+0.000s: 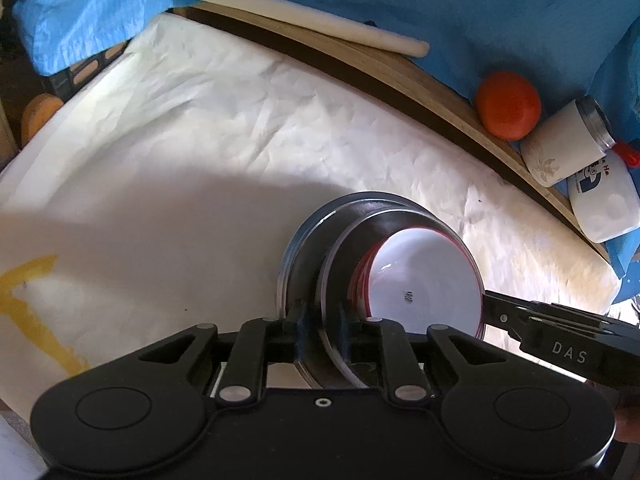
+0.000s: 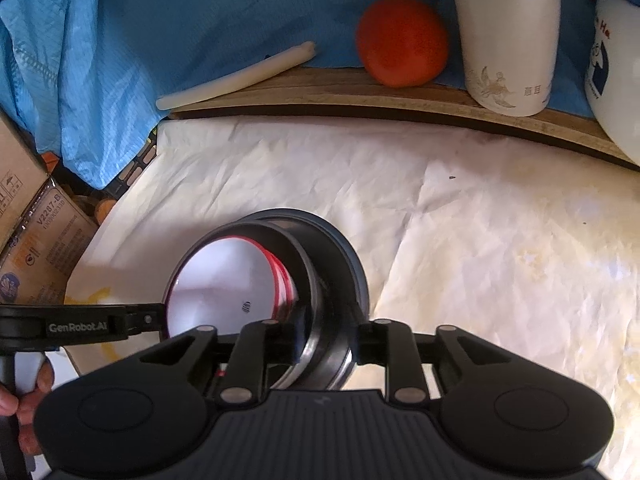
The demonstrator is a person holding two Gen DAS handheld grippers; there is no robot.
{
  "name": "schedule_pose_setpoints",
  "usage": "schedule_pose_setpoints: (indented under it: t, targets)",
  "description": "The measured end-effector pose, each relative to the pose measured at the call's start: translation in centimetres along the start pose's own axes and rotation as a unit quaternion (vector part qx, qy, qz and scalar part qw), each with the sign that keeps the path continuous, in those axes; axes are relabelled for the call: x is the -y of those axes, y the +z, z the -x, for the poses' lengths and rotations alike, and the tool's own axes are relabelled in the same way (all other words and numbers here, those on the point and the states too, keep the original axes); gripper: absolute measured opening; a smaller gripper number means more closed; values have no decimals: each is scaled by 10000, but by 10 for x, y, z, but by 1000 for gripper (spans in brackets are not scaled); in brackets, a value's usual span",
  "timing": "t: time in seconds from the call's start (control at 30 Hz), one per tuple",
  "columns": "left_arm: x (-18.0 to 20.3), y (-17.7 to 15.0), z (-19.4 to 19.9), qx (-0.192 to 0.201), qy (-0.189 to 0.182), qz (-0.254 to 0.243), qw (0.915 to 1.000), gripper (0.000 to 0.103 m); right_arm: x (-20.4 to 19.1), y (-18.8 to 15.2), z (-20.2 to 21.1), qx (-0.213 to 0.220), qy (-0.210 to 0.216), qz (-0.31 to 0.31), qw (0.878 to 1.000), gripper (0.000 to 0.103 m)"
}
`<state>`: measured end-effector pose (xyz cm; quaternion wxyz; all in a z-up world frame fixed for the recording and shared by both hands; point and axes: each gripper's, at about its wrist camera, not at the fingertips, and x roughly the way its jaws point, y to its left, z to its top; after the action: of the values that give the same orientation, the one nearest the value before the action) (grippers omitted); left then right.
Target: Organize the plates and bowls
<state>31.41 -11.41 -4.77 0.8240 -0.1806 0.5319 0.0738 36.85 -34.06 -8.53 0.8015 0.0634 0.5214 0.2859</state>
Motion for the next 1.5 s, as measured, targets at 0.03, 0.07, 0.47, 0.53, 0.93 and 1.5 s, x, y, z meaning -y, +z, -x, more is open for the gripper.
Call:
schedule_pose_setpoints:
  t: [0.03,0.07,0.47,0.53,0.93,1.5]
  targets:
    - [1,-1,1,32,31,4,10000,21,0,-1,1,26,-14,20,10000,30]
    - [1,-2,3,73,56,14,10000,22,0,-1,2,46,-27,44,10000,32]
    - [5,-18,25,546,290,141,9980,47,2,-8,19,324,-75,267,9991,53]
    - [5,-20,28,618,332,147,9974,51,2,-9,22,379,-70,280,9989,55]
    - [12,-36,51,1261,444,104,9910,88,-5,-18,40,882,73,547,9946,80]
    - [5,-59,86,2102,389,-228,9766,102,-15,-48,73,1775,-175,534,9825,99]
